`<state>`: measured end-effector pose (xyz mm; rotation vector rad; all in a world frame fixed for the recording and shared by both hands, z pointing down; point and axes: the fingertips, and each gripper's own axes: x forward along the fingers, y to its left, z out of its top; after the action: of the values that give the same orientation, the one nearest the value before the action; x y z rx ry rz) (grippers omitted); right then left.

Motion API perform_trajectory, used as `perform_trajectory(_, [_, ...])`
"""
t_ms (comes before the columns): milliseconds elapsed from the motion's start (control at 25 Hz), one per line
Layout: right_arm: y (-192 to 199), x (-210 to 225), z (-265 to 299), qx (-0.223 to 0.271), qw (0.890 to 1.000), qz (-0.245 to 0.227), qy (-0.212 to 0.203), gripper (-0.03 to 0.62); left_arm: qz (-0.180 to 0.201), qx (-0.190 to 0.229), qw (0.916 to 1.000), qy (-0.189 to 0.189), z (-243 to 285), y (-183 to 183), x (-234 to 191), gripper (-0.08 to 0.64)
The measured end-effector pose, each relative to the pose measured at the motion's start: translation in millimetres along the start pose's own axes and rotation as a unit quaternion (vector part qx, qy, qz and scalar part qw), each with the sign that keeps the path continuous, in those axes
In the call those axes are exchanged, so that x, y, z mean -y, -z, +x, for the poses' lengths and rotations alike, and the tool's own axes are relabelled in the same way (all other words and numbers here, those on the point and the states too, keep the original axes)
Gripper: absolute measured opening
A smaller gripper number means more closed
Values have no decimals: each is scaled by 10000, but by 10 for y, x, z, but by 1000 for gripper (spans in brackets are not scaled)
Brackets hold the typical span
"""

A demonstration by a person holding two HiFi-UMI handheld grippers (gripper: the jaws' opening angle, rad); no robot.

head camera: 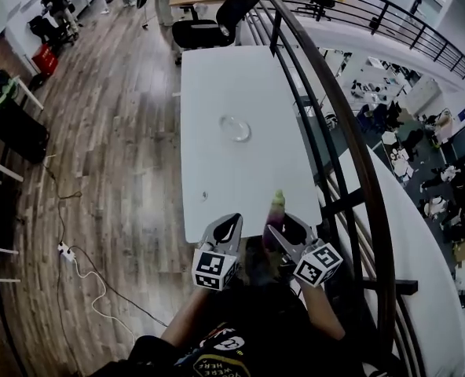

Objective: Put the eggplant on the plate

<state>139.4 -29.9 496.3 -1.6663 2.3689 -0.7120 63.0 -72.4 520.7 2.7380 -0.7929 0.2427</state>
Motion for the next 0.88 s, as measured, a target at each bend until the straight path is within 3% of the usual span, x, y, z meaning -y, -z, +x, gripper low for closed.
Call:
perform_trajectory(240, [-234, 438, 563, -201, 9988, -249, -361, 216, 42, -70, 9987, -494, 465, -102, -460, 5])
perform_trajectory(400, [-435, 801, 899, -353, 9974, -240, -582, 216, 78, -208, 9983, -531, 932, -225, -642, 5])
perform_trajectory(640, [-554, 1244, 1362, -644, 9937, -321, -857, 216, 49, -447, 9940, -1000, 1402, -224, -977, 5])
perform_trajectory(880, [-406, 1807, 1909, -1012, 9913, -450, -717, 216, -66, -540, 9930, -1048, 1733, -148, -1284, 5])
